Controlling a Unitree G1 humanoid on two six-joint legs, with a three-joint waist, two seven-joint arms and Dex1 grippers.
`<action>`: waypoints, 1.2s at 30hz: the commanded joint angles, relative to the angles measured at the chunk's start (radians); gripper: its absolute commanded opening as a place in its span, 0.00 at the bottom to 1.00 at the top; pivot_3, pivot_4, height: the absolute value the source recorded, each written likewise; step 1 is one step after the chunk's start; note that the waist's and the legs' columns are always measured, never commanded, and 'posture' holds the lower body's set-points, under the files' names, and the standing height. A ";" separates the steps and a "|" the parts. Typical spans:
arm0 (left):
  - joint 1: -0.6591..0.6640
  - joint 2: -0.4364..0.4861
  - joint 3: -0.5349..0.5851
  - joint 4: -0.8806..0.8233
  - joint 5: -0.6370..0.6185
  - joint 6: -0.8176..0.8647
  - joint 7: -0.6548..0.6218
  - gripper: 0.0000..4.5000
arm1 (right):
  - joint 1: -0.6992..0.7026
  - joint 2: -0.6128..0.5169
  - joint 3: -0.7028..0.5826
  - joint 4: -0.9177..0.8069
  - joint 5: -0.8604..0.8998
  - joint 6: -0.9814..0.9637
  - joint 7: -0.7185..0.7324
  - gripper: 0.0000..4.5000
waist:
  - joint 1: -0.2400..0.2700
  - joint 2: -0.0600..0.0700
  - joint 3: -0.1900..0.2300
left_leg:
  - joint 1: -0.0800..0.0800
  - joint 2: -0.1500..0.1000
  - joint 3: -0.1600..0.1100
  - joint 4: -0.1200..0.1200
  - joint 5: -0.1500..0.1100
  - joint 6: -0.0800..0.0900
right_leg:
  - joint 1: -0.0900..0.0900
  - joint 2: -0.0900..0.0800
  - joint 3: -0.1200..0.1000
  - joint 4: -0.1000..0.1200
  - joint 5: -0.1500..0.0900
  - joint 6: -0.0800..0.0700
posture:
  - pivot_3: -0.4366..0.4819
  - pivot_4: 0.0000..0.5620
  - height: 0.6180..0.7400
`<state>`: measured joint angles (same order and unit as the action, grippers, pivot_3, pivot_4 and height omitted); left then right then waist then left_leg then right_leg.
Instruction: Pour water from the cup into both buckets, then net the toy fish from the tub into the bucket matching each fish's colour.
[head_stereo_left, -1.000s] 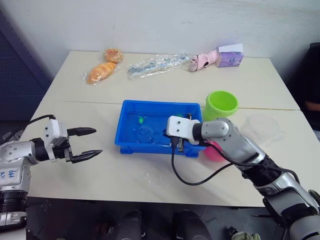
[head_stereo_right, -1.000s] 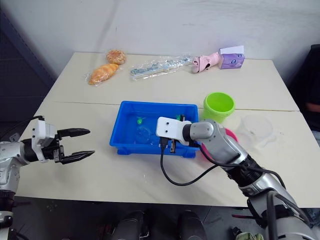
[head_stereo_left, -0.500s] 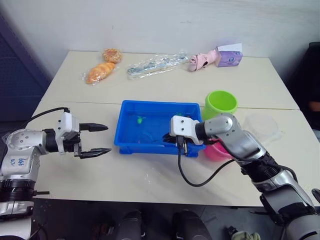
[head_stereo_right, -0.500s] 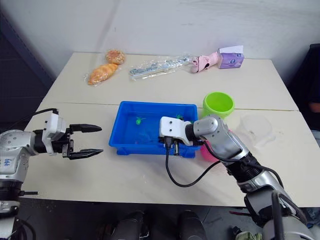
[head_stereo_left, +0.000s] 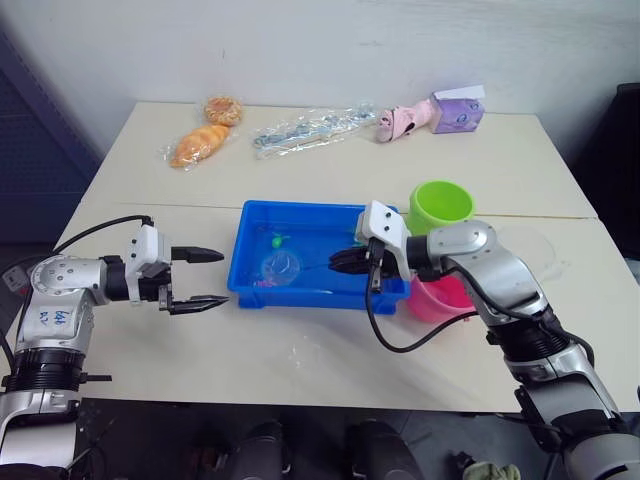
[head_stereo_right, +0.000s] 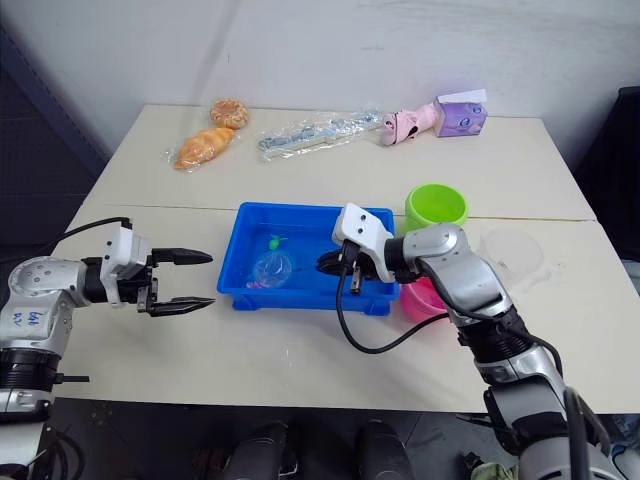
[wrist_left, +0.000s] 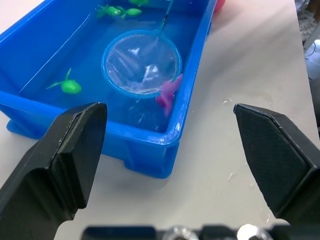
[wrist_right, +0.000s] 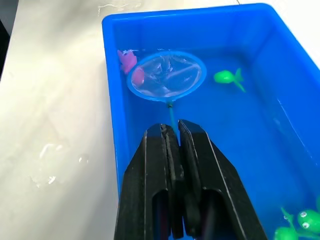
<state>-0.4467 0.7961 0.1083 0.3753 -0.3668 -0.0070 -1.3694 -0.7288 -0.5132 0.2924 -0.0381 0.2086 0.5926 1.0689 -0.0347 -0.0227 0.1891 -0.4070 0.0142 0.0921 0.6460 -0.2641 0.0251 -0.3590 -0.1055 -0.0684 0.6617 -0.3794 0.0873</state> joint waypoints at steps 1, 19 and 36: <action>-0.009 -0.003 0.010 0.006 0.001 -0.020 0.002 0.97 | 0.001 -0.026 -0.033 -0.037 0.010 -0.005 -0.002 0.00 | 0.000 0.000 0.000 | 0.000 0.000 0.000 0.000 0.000 0.000 | 0.000 0.000 0.000 0.000 0.000 0.000 | 0.48 0.27 1.00; -0.028 0.016 0.022 0.054 0.017 -0.062 -0.003 0.97 | -0.075 -0.003 0.190 0.094 -0.255 -0.283 0.023 0.00 | -0.007 0.000 0.000 | 0.000 0.000 0.000 0.000 0.000 0.000 | -0.001 0.000 0.000 0.000 0.000 0.000 | 0.48 0.27 1.00; -0.005 0.026 0.030 0.044 0.017 -0.068 0.001 0.97 | -0.122 0.098 0.069 0.112 -0.135 -0.135 0.052 0.00 | -0.018 0.000 0.000 | 0.000 0.000 0.000 0.000 0.000 0.000 | 0.000 0.000 -0.001 0.001 0.000 0.000 | 0.48 0.27 1.00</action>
<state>-0.4538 0.8009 0.1139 0.4450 -0.3433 -0.0671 -1.3689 -0.8430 -0.4077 0.4017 0.1180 0.0408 0.4444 1.1164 -0.0527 -0.0227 0.1891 -0.4071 0.0143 0.0918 0.6457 -0.2641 0.0248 -0.3591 -0.1054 -0.0689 0.6628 -0.3794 0.0873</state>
